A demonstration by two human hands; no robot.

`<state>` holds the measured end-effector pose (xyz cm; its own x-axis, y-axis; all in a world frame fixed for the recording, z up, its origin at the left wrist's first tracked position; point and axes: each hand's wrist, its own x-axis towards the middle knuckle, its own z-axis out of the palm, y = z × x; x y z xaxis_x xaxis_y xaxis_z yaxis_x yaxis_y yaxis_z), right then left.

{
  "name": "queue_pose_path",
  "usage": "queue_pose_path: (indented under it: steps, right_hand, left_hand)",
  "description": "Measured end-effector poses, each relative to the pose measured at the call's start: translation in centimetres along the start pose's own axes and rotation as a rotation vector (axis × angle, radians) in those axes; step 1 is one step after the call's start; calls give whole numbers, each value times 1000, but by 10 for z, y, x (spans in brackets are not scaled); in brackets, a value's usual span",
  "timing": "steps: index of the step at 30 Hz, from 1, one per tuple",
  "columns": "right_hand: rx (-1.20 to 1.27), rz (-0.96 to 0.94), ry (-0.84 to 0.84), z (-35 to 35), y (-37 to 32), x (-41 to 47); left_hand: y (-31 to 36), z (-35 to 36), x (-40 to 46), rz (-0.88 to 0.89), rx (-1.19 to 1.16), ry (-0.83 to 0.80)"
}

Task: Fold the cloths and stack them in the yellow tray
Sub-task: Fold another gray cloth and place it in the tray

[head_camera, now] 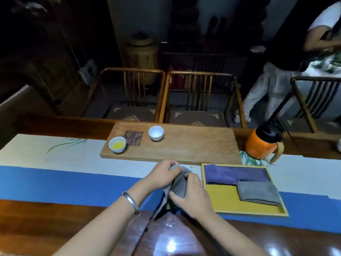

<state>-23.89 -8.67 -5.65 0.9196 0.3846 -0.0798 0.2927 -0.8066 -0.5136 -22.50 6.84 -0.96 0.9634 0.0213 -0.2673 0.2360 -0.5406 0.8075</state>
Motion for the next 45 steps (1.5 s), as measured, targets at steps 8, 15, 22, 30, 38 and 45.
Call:
queue_pose_path:
  steps: [8,15,22,30,38,45]
  right_hand:
    - [143,25,69,6,-25,25]
    - [52,84,15,-8,2,29]
    - [77,22,29,-45,31,32]
    - [141,-6,239,-95,26,61]
    - [334,-52,282,-111,12,56]
    - [209,-99,-58,-63,31,10]
  left_hand:
    - [-6,-30,7,1,-85,-184]
    - [-27,-77,17,-3,107,-329]
    - [-46,-120,26,66,122,-235]
    - [-31,-150,38,159,41,-40]
    - [-35,-153,20,23,-265,143]
    - [-110,-119,-17,-164,-336,-7]
